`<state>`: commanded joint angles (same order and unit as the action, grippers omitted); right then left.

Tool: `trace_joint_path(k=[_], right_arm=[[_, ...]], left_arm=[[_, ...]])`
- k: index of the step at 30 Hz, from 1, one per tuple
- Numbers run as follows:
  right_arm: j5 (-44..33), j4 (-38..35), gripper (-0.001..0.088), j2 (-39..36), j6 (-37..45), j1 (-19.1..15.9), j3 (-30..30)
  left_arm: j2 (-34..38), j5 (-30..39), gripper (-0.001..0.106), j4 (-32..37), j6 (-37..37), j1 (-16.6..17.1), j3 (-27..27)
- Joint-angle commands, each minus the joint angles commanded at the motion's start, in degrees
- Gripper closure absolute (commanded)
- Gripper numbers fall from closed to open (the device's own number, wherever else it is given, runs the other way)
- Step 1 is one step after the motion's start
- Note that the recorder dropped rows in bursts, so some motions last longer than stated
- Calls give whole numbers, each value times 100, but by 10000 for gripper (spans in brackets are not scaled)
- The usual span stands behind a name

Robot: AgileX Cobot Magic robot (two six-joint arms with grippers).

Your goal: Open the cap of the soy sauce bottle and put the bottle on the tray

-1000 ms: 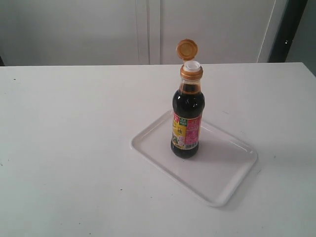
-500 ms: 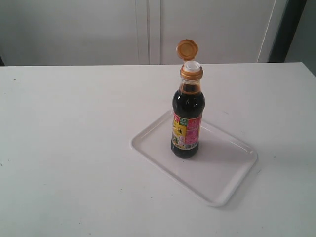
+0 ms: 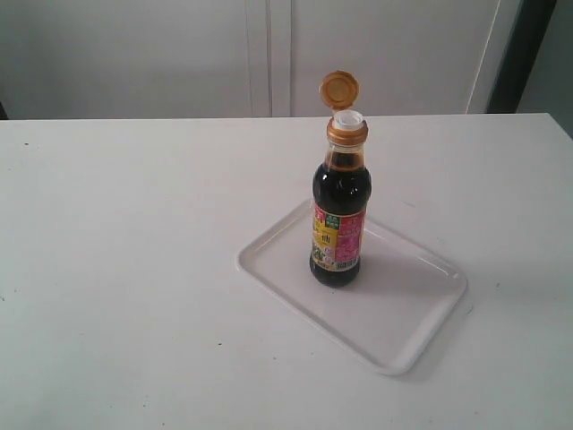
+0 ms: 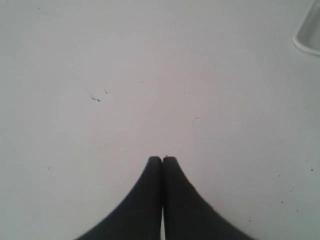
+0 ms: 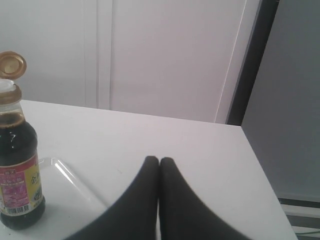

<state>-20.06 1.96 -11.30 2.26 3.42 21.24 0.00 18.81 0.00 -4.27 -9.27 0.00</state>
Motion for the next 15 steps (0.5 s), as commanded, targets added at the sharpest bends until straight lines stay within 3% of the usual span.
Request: trace_joint_path(k=[15], right_arm=[[0, 0, 868, 0, 0, 0, 0]], left_arm=[[0, 9, 1053, 0, 0, 0, 0]])
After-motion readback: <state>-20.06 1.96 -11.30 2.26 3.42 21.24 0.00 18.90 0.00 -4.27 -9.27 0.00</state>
